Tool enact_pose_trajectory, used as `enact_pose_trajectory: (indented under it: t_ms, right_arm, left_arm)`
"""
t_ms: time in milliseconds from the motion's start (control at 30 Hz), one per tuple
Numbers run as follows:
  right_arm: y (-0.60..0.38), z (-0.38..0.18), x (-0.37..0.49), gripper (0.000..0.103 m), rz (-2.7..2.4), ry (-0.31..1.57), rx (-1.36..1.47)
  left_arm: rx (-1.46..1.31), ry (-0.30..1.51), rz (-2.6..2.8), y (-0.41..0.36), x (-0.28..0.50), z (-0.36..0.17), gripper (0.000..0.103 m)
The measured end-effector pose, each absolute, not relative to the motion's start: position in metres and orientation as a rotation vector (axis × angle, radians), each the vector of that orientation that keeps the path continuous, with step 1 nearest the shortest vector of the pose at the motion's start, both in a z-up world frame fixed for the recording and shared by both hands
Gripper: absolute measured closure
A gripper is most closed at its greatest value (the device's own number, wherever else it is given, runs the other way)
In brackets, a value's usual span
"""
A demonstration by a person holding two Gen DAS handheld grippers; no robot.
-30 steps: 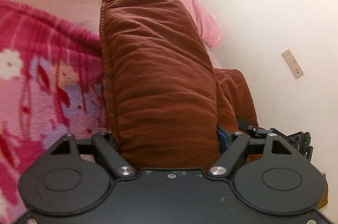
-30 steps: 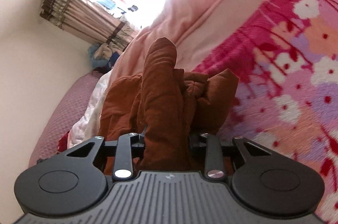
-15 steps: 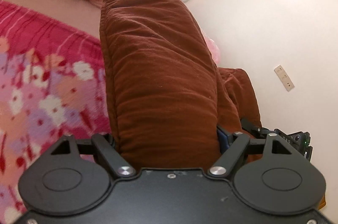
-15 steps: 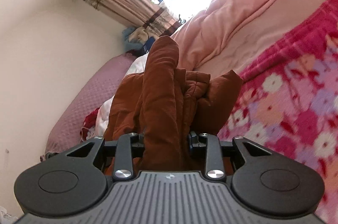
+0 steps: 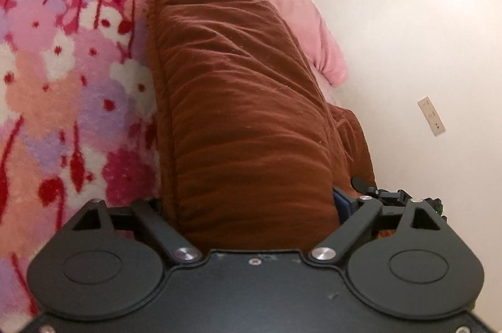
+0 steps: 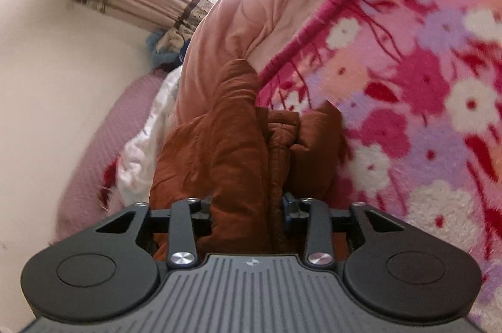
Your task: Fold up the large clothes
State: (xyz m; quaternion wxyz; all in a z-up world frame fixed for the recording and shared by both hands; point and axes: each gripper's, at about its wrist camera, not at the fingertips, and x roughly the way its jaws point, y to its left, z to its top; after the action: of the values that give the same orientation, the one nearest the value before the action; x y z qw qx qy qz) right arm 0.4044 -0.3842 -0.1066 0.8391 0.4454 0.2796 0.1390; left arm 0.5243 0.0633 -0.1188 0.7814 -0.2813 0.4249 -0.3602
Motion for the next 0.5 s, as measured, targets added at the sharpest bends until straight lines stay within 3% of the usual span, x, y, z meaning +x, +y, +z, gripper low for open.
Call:
enact_pose_trajectory:
  t_ms: [100,300,367,500]
  right_arm:
    - [-0.383,-0.111,0.400,0.043,0.295,0.572,0.883]
    - [-0.383,-0.079,0.375,0.032,0.216,0.538,0.815]
    - [-0.379,-0.056,0.360,0.033,0.149,0.518,0.709]
    - [-0.353,-0.011,0.331,0.046,0.072,0.473,0.487]
  left_arm:
    - [-0.590,0.944,-0.779,0.064,0.530,-0.115,0.010]
    - [-0.424,0.901,-0.686,0.078,0.512,-0.081,0.012]
    - [-0.327,0.819,-0.631,0.081,0.493,-0.059,0.013]
    - [-0.211,0.674,-0.572,0.072,0.442,-0.020,0.014]
